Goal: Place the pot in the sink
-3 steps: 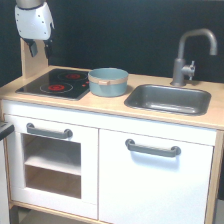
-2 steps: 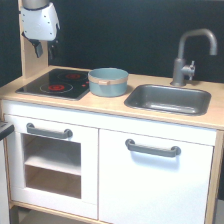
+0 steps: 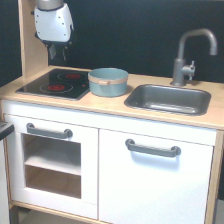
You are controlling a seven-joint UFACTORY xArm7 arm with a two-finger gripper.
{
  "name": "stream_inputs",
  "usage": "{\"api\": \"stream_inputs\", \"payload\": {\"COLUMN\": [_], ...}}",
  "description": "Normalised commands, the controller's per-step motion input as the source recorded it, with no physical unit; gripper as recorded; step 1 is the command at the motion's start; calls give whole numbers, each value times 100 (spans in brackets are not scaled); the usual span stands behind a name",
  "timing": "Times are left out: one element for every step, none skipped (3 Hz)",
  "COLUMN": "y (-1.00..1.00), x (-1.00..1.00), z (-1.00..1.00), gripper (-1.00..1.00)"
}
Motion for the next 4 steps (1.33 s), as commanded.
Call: {"api": "stream_inputs", "payload": {"y": [7, 16, 17, 13], "x": [87, 80, 70, 33], "z": [-10, -30, -47, -68], "gripper": [100, 100, 100, 100]}}
